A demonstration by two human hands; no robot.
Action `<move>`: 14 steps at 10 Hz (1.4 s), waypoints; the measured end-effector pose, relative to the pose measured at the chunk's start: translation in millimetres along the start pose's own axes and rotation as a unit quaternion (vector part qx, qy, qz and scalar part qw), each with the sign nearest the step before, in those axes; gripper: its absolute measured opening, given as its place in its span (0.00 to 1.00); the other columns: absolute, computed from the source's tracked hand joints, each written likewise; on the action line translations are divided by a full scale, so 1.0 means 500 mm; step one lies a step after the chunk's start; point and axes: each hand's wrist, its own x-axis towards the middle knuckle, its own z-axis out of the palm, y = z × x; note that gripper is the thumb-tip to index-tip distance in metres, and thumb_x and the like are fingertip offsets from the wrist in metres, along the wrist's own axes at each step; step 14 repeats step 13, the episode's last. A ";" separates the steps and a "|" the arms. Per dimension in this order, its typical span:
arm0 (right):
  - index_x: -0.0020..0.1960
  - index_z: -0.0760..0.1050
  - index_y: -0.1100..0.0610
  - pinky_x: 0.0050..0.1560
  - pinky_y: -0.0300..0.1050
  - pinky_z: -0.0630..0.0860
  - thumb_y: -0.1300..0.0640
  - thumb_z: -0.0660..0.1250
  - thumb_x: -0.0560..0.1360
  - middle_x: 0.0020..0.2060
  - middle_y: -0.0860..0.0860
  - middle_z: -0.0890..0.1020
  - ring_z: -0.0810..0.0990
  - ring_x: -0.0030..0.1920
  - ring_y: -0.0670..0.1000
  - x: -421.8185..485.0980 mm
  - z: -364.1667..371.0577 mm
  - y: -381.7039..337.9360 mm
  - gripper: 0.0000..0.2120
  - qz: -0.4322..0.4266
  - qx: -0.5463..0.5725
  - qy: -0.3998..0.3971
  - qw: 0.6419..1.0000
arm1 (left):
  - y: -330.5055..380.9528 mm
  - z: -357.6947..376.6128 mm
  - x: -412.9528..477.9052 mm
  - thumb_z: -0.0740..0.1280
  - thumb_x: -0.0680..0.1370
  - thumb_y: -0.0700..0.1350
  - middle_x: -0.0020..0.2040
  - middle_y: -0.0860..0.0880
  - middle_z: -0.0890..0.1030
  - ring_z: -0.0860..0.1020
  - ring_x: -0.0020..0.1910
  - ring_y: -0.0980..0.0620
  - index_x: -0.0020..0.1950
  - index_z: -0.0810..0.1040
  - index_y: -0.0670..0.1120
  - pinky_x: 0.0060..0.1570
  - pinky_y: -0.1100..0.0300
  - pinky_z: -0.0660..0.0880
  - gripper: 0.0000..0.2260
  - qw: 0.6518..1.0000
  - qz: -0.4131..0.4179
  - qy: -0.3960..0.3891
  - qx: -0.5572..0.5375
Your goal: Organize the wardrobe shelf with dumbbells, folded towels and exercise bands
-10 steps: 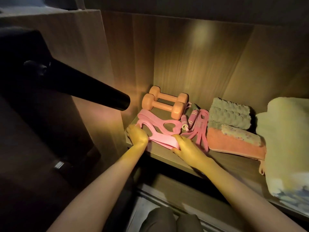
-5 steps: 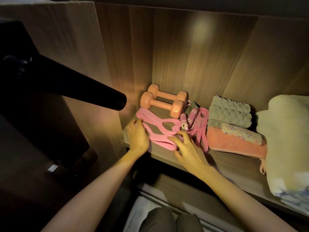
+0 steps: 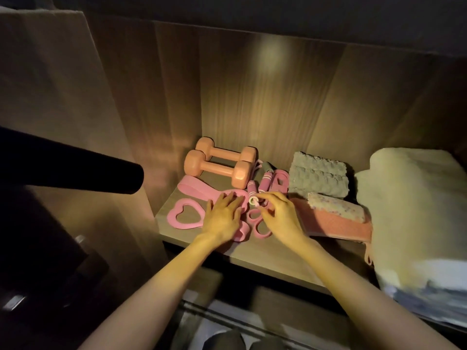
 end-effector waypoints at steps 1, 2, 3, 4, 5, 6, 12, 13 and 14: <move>0.64 0.77 0.55 0.54 0.39 0.74 0.63 0.71 0.73 0.60 0.50 0.76 0.78 0.48 0.48 0.021 0.025 0.022 0.20 0.000 -0.017 -0.035 0.999 | -0.017 0.022 -0.007 0.49 0.83 0.50 0.78 0.51 0.54 0.48 0.77 0.50 0.78 0.54 0.54 0.74 0.45 0.43 0.22 1.000 -0.001 -0.016 0.021; 0.62 0.79 0.55 0.55 0.40 0.75 0.63 0.72 0.72 0.58 0.51 0.78 0.79 0.54 0.50 0.036 0.049 0.035 0.18 -0.020 -0.035 -0.031 0.999 | -0.025 0.028 -0.007 0.51 0.83 0.51 0.78 0.50 0.56 0.51 0.77 0.50 0.78 0.55 0.54 0.73 0.46 0.45 0.22 1.000 0.005 -0.003 0.020; 0.58 0.81 0.56 0.52 0.41 0.76 0.63 0.71 0.73 0.55 0.51 0.79 0.79 0.50 0.50 0.045 0.058 0.038 0.14 -0.025 -0.036 -0.005 0.999 | -0.024 0.017 0.002 0.56 0.82 0.51 0.75 0.50 0.63 0.58 0.74 0.49 0.76 0.60 0.54 0.72 0.46 0.52 0.22 1.000 0.006 0.007 -0.007; 0.57 0.81 0.58 0.52 0.43 0.76 0.63 0.71 0.73 0.54 0.52 0.78 0.78 0.50 0.52 0.049 0.063 0.036 0.13 -0.026 -0.055 -0.012 0.998 | -0.024 0.015 -0.002 0.58 0.81 0.50 0.73 0.49 0.67 0.61 0.72 0.49 0.75 0.63 0.51 0.68 0.50 0.58 0.21 0.999 0.014 0.032 0.018; 0.57 0.81 0.58 0.51 0.46 0.77 0.64 0.71 0.73 0.53 0.54 0.76 0.79 0.47 0.53 0.052 0.064 0.033 0.13 -0.026 -0.071 -0.005 0.997 | -0.020 0.007 -0.002 0.59 0.81 0.51 0.68 0.49 0.72 0.68 0.67 0.47 0.71 0.68 0.49 0.67 0.47 0.61 0.19 0.998 -0.004 0.032 0.044; 0.56 0.82 0.59 0.52 0.48 0.78 0.63 0.71 0.73 0.53 0.54 0.77 0.80 0.47 0.54 0.055 0.064 0.033 0.12 -0.008 -0.080 0.010 0.997 | -0.015 -0.008 0.000 0.61 0.80 0.51 0.62 0.48 0.76 0.73 0.62 0.46 0.67 0.70 0.49 0.68 0.45 0.61 0.16 0.997 -0.014 0.032 0.071; 0.60 0.79 0.48 0.47 0.49 0.78 0.53 0.66 0.78 0.52 0.54 0.82 0.80 0.49 0.53 0.044 0.041 0.019 0.12 0.020 -0.092 -0.023 0.995 | -0.015 -0.053 -0.021 0.56 0.82 0.48 0.61 0.44 0.77 0.75 0.58 0.42 0.68 0.71 0.46 0.58 0.49 0.71 0.16 0.998 -0.019 0.027 -0.052; 0.60 0.80 0.51 0.51 0.48 0.78 0.58 0.66 0.77 0.54 0.50 0.83 0.80 0.51 0.51 0.036 0.024 0.000 0.13 0.011 -0.070 -0.011 0.997 | 0.007 -0.076 -0.028 0.54 0.83 0.48 0.62 0.43 0.77 0.75 0.58 0.41 0.69 0.71 0.47 0.58 0.50 0.72 0.16 0.998 -0.011 0.052 -0.035; 0.60 0.80 0.51 0.51 0.48 0.78 0.58 0.66 0.77 0.54 0.50 0.83 0.80 0.51 0.51 0.036 0.024 0.000 0.13 0.011 -0.070 -0.011 0.997 | 0.007 -0.076 -0.028 0.54 0.83 0.48 0.62 0.43 0.77 0.75 0.58 0.41 0.69 0.71 0.47 0.58 0.50 0.72 0.16 0.998 -0.011 0.052 -0.035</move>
